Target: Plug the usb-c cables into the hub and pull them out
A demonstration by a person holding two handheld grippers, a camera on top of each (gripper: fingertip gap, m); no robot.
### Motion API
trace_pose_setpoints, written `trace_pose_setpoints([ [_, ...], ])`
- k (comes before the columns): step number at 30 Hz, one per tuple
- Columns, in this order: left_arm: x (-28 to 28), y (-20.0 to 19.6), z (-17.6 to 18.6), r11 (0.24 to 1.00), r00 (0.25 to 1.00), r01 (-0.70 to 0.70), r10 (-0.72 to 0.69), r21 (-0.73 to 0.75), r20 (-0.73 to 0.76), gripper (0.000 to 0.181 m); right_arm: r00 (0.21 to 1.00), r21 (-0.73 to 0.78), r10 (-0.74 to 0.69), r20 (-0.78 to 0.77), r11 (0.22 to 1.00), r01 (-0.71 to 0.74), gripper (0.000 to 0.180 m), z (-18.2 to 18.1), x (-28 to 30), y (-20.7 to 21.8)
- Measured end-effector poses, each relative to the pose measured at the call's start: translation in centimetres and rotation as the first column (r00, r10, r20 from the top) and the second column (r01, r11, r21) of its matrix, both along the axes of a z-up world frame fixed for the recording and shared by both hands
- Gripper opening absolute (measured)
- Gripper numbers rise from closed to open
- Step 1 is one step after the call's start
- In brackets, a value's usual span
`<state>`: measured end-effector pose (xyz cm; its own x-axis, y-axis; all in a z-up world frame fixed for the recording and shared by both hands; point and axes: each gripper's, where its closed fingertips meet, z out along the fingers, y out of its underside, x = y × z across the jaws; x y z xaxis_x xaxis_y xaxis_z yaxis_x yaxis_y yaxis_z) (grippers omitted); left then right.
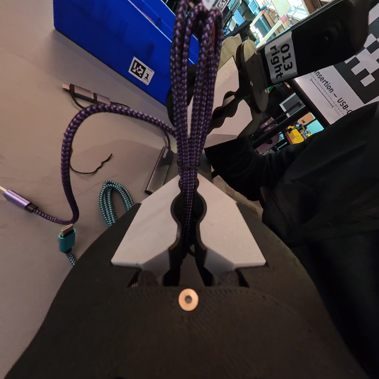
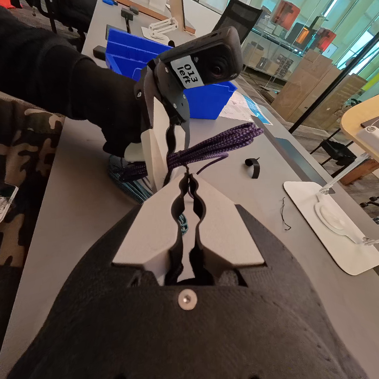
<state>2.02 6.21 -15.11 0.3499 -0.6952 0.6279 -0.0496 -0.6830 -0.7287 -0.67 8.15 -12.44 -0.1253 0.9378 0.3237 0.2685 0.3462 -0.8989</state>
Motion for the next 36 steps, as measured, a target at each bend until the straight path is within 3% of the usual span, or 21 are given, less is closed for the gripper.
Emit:
trace_pose_setpoints([
  [10,-1.0,1.5,-0.3,0.993,0.993,-0.115,0.115,-0.018,-0.001,0.000,0.999,0.064,-0.030,-0.012,0.997,0.031,0.000,0.9,-0.2,-0.4],
  [12,-3.1,3.0,-0.9,0.972,0.973,-0.231,0.231,-0.042,-0.018,0.000,0.991,-0.025,0.046,-0.126,0.998,-0.050,0.000,3.1,0.1,-1.7],
  [14,-5.0,3.5,-0.4,0.957,0.957,-0.289,0.290,-0.036,0.006,0.000,0.993,-0.055,-0.054,-0.101,0.997,0.048,0.000,3.1,0.5,0.2],
  [15,-4.6,3.0,-0.3,0.965,0.965,-0.260,0.260,-0.010,-0.023,0.000,0.994,-0.049,-0.100,-0.055,0.994,0.097,0.000,2.2,0.5,1.3],
  [18,-2.1,1.3,1.1,0.988,0.989,-0.149,0.149,0.049,0.001,0.000,0.995,-0.226,-0.073,-0.066,0.973,0.057,0.000,1.4,-0.2,1.4],
  [20,-2.0,1.4,1.3,0.987,0.989,-0.147,0.146,0.060,0.017,0.000,0.995,-0.302,-0.079,-0.055,0.952,0.059,0.000,1.0,-0.8,1.4],
  [22,-2.1,1.3,1.6,0.990,0.990,-0.132,0.129,0.048,0.061,0.000,0.993,-0.389,-0.063,-0.096,0.921,0.021,0.017,1.5,-1.4,1.0],
  [24,-2.0,1.0,2.0,0.991,0.989,-0.121,0.115,0.062,0.090,0.000,0.996,-0.462,-0.040,-0.084,0.887,-0.004,0.017,1.1,-1.7,0.5],
  [36,-2.4,0.5,2.0,0.981,0.990,-0.138,0.133,0.134,0.044,0.000,0.989,-0.569,0.028,-0.145,0.816,-0.107,0.000,1.9,-2.6,-1.4],
])
